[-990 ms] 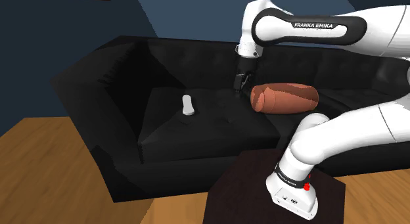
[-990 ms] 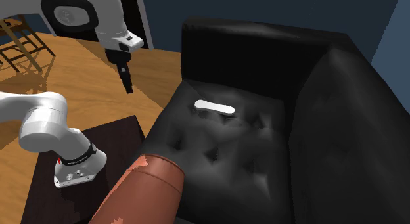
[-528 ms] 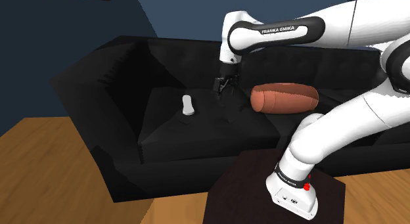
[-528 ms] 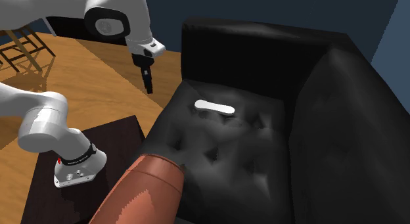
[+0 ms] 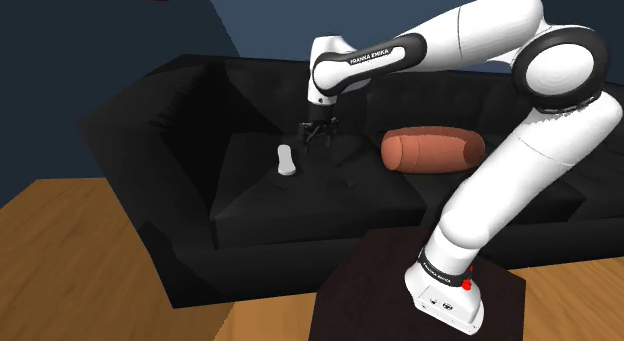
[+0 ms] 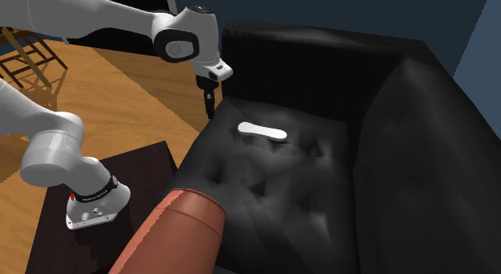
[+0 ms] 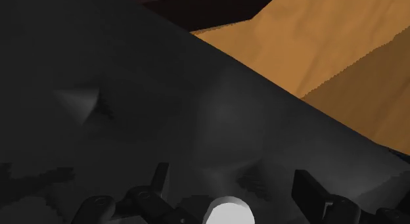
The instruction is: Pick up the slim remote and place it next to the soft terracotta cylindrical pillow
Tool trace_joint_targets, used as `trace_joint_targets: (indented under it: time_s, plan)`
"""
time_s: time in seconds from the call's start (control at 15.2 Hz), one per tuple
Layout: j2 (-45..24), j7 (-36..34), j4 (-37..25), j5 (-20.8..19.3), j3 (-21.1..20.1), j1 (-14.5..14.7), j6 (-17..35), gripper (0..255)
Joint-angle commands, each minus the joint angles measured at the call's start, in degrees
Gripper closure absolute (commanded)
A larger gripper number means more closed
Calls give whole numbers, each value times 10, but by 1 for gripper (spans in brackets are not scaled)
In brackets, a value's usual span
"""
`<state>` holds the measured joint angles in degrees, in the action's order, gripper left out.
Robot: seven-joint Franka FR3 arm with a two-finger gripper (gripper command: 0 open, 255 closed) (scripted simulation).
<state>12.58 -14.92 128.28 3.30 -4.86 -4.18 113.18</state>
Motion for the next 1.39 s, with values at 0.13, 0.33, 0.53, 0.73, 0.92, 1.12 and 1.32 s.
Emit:
trace_joint_targets:
  time_s: [0.13, 0.33, 0.53, 0.73, 0.92, 1.12, 1.32]
  plan:
    - [-86, -48, -53, -8, -3, -7, 38, 0]
    - [-150, -81, -103, -15, -1, -11, 57, 0]
    - [-214, -111, -158, -21, 5, -13, 70, 0]
    - [-278, -140, -219, -26, 12, -14, 77, 0]
    - [-342, -166, -287, -29, 22, -15, 77, 0]
    - [-378, -178, -321, -29, 27, -16, 81, 0]
    - [-388, -178, -313, -29, 27, -16, 100, 0]
